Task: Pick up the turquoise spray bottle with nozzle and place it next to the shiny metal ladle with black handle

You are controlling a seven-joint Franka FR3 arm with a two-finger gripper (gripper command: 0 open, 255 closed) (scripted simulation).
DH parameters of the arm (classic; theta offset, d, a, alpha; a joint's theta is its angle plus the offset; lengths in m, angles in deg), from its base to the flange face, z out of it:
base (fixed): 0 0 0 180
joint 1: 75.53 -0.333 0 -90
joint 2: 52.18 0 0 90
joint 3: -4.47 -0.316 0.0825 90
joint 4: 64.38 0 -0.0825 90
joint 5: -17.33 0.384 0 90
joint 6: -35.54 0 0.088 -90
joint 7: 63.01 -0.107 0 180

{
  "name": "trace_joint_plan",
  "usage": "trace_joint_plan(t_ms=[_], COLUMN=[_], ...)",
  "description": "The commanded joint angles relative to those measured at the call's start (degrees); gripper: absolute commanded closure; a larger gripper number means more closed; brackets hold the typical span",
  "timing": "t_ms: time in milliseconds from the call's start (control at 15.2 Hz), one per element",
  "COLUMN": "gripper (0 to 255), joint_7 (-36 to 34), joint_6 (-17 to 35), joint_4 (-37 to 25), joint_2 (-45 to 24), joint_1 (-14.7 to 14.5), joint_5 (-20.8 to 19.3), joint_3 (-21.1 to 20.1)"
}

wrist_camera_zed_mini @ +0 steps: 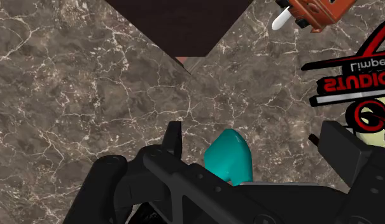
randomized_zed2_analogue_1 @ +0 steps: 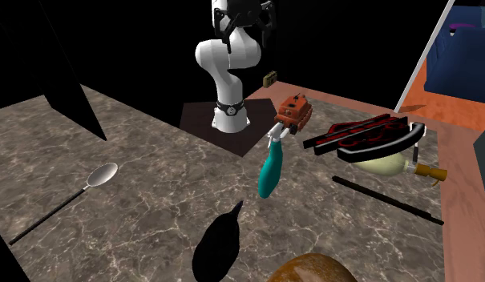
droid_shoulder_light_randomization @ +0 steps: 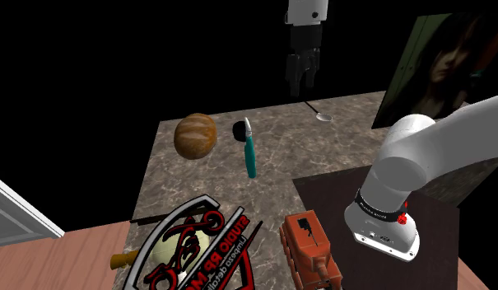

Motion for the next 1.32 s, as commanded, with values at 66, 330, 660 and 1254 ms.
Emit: trace_joint_plan(t_ms=[66,330,660,1254], gripper=[0,0,0,0], joint_7=[-1.70,-8.29,-16.08,-28.43], joint_6=[1.10,5.34,10.08,16.59], joint_4=[-0.20,-1.64,-4.66,-12.76], joint_2=[-2.16,-11.15,-22.90,-44.26], joint_1=[0.34,1.67,3.03,4.63], joint_5=[0.64,2.92,5.14,8.39], joint_3=[-0.62,-2.77,-4.50,-4.90])
